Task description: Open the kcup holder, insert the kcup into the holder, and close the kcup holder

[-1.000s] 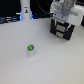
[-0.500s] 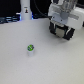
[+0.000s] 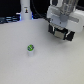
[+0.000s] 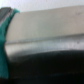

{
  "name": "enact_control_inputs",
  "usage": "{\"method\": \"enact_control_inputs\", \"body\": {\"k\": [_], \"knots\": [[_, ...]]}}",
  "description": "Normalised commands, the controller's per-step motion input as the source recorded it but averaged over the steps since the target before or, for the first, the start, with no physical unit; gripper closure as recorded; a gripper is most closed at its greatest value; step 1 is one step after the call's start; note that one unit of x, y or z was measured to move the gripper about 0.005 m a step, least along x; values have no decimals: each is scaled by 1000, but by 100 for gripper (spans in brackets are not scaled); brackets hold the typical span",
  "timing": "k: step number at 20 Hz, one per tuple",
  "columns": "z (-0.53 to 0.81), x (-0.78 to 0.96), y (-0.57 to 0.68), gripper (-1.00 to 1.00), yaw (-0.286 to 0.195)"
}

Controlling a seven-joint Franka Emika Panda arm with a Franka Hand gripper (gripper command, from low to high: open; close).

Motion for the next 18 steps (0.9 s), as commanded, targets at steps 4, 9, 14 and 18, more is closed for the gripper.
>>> {"method": "enact_control_inputs", "body": {"k": [4, 9, 14, 18], "knots": [[140, 902, -383, 100, -79], [147, 873, -388, 100, -78], [147, 707, -328, -100, -83], [227, 198, -52, -100, -76]]}}
